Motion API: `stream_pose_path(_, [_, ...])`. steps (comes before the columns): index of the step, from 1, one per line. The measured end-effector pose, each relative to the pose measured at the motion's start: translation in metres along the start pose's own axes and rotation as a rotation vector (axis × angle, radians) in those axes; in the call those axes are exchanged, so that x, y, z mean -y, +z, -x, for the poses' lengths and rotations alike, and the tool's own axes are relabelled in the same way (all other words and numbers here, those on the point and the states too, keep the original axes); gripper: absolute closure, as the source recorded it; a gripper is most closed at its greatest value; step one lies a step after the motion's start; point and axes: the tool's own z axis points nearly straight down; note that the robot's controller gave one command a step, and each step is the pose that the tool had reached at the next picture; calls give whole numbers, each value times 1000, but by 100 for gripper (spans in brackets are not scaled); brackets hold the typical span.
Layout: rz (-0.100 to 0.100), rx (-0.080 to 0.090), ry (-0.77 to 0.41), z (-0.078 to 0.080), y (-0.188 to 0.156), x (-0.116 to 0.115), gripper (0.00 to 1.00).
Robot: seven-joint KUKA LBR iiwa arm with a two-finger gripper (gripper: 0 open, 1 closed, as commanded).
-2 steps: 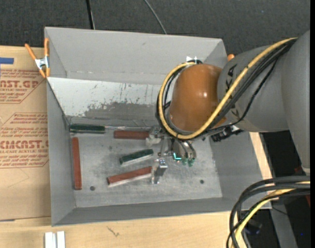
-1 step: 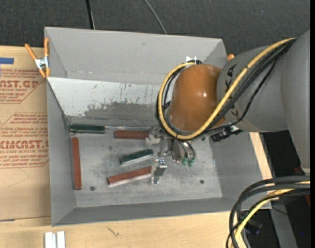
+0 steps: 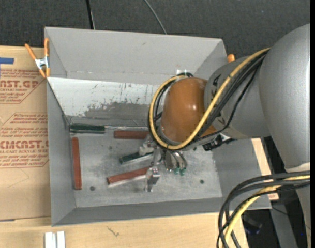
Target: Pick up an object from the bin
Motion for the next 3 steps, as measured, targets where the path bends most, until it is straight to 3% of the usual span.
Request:
stream_pose_path(1, [3,29,0,33,28,-13,100])
stream_pose_path(2, [3,29,0,33,28,-13,100])
stream_pose_path(3, [-1,8,-23,31,-162,-5,100])
